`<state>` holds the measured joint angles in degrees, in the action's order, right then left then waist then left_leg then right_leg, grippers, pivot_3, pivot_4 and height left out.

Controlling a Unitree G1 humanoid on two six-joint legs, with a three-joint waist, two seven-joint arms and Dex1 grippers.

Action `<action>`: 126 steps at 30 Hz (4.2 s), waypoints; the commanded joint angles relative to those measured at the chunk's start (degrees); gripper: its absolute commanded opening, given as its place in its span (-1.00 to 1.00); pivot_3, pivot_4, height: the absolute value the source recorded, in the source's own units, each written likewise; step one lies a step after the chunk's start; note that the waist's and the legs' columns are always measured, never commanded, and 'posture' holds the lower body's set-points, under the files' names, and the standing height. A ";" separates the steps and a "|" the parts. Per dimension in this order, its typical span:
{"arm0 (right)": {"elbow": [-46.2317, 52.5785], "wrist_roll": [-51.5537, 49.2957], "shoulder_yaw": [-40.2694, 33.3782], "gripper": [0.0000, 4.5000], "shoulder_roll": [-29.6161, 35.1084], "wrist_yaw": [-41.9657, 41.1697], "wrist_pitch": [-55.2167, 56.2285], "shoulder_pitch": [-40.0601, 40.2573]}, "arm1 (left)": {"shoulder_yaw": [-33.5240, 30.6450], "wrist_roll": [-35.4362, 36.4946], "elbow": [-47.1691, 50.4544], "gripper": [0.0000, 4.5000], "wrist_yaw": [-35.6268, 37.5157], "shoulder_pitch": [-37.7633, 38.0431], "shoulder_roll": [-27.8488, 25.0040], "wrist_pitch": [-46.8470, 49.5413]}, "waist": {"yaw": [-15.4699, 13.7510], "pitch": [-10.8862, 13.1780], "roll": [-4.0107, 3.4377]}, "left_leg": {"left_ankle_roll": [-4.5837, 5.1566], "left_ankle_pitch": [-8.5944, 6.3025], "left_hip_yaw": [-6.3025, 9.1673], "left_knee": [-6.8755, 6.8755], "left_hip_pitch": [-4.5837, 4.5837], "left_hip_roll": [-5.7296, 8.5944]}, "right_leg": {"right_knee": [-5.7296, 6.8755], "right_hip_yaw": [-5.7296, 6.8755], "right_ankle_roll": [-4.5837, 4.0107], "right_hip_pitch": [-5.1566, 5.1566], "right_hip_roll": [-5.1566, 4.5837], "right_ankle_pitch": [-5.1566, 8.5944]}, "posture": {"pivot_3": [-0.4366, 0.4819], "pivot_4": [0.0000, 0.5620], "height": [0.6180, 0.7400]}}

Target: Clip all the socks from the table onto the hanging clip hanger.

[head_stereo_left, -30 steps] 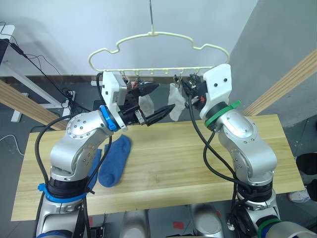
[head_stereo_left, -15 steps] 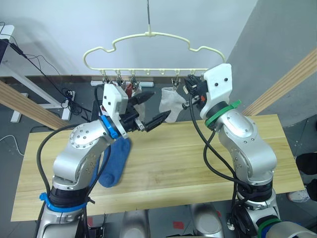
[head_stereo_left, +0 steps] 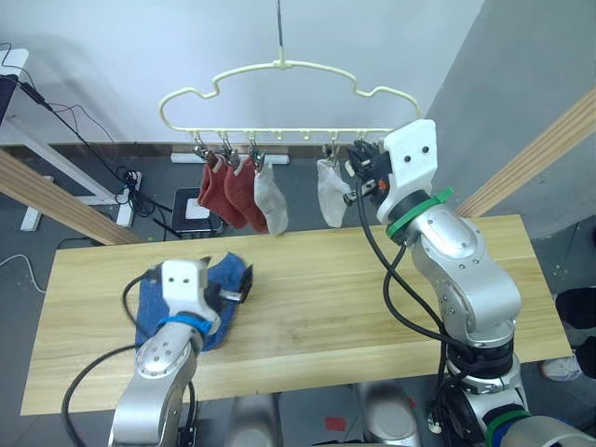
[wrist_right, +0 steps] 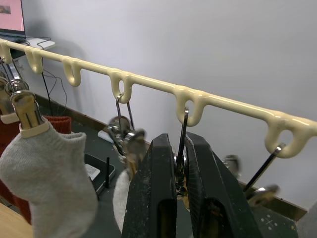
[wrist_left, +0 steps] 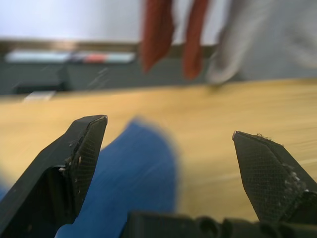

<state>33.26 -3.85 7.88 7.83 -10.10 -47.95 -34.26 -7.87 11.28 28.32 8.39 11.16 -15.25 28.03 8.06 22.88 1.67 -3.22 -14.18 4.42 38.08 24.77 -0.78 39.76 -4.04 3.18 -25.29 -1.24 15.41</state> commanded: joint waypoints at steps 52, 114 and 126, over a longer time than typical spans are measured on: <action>2.39 -2.63 -0.02 -1.00 -0.37 -0.03 -1.08 0.68 | 7.47 2.82 -8.96 -0.99 20.96 -8.52 -7.64 -5.02 | -0.06 -0.02 0.01 | -0.02 0.02 -0.05 -0.08 -0.03 0.01 | -0.07 -0.02 -0.01 0.01 -0.03 -0.01 | -0.55 0.37 1.00; 3.85 -2.50 -0.63 -1.00 -0.07 0.58 -3.27 0.98 | 14.84 7.16 -15.47 -0.99 19.88 -30.04 8.87 -11.90 | 0.27 -0.03 0.01 | 0.01 0.04 -0.06 -0.03 0.05 0.06 | -0.23 0.00 0.06 0.06 -0.02 -0.06 | -0.62 0.38 1.00; 5.21 -3.65 -1.16 0.26 0.60 -0.97 -3.31 1.96 | 14.62 6.90 -15.73 -1.00 19.45 -30.81 8.84 -11.98 | 0.26 -0.02 0.02 | 0.01 0.04 -0.07 -0.04 0.06 0.06 | -0.24 0.00 0.07 0.06 -0.02 -0.06 | -0.61 0.39 1.00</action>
<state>34.96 -6.26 7.49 8.21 -10.26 -51.66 -32.65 6.78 17.84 10.43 28.08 -19.35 -6.74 16.94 8.32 22.86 1.69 -3.21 -14.14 4.35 38.04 24.82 -0.72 39.52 -4.04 3.25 -25.23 -1.25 15.36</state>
